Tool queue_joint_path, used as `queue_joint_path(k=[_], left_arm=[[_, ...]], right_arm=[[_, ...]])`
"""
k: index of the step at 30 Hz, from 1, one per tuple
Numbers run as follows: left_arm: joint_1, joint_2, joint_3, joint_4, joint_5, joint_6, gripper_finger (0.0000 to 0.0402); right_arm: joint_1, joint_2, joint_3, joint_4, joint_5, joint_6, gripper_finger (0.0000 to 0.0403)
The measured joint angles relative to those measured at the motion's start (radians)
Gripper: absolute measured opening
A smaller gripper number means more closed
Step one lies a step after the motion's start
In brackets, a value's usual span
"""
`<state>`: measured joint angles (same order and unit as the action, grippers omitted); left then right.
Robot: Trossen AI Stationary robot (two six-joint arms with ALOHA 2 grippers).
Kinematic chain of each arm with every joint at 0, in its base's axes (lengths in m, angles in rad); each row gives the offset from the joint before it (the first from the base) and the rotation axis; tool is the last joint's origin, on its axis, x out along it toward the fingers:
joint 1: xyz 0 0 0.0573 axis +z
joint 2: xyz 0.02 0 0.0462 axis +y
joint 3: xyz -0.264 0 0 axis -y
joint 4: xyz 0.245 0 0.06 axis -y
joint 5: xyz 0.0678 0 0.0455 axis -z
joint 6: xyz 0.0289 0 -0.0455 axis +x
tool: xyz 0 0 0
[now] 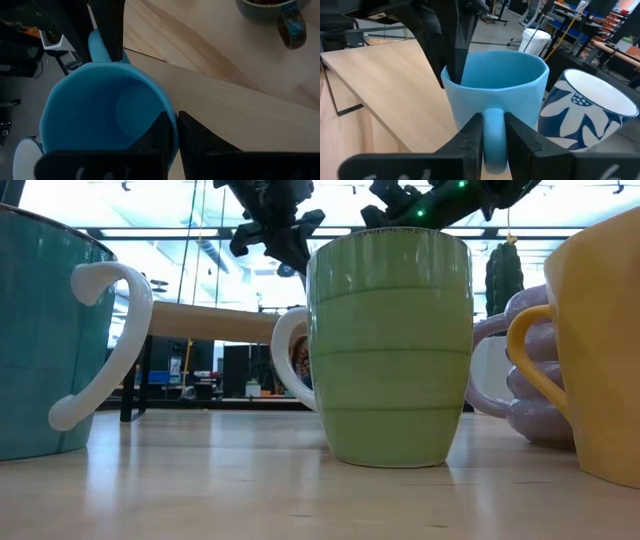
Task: Place coffee mugs
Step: Put the light blue mug on the shelf
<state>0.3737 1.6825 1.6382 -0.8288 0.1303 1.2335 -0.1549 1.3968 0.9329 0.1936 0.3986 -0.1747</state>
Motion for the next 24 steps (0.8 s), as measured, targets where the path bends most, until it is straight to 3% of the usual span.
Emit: queue_joint_path(k=[8,24], left_arm=[[-0.002,0.0,0.0,-0.003,-0.001,-0.048,0.0044],[-0.004,-0.008,0.0,0.021,-0.034,-0.15,0.0178]], right_arm=[[0.002,0.0,0.0,-0.006,0.002,0.008,0.0066],[-0.005,0.0,0.0,-0.02,-0.016,0.022,0.0065]])
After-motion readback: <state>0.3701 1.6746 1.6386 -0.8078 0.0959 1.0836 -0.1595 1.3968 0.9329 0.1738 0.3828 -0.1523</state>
